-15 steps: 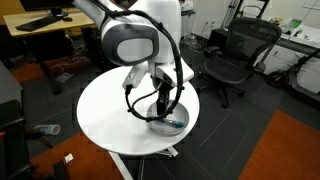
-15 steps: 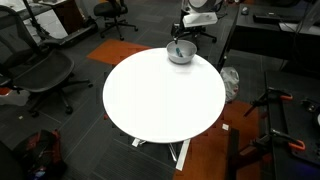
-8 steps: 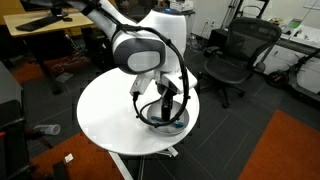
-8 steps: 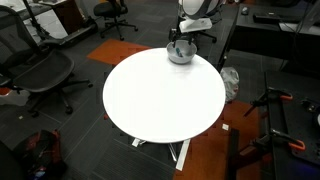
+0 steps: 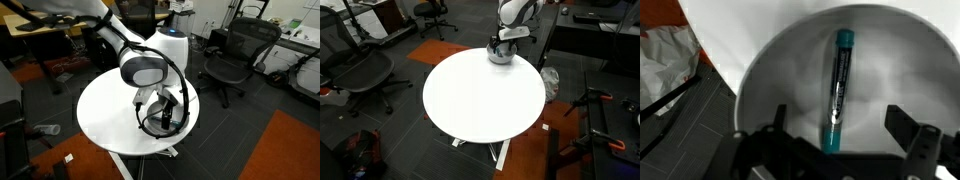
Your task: Remove the marker from the bowl and put it on the table
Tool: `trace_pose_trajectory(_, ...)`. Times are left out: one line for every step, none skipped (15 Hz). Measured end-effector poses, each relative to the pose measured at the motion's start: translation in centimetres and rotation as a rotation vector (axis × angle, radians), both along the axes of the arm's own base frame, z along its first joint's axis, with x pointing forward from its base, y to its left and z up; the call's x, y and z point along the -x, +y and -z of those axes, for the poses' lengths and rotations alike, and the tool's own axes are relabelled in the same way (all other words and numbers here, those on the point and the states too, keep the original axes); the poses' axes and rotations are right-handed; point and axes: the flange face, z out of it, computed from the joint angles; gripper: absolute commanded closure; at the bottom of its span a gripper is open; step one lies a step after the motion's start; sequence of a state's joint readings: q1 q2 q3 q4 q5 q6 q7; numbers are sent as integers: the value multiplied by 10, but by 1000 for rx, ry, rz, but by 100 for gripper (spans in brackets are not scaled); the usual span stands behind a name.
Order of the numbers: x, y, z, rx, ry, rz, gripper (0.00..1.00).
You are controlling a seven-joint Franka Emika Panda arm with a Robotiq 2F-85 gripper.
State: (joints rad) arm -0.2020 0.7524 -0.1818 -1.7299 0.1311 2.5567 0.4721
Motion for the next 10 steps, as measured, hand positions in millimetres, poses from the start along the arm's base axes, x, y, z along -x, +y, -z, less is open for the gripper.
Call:
trace_pose_trajectory(-1,0,4,-1,2,2,0)
trace_pose_trajectory(-1,-1,7,-2,4,4,10)
trace_pose_trajectory(-2,-2,10,-2,5,4,26)
trace_pose_trajectory(-3,-2,12,-2,6,5,34)
trace_pose_trajectory(-4,-4,13,0,5,5,41)
trace_pose_trajectory(-5,-5,14,3,4,5,51)
trace_pose_trajectory(-6,-7,14,5,3,6,58)
trace_pose_trajectory(-7,-8,14,7,2,7,66)
trace_pose_trajectory(-8,-9,14,9,0,7,73)
trace_pose_trajectory(-9,-9,14,10,-1,6,80)
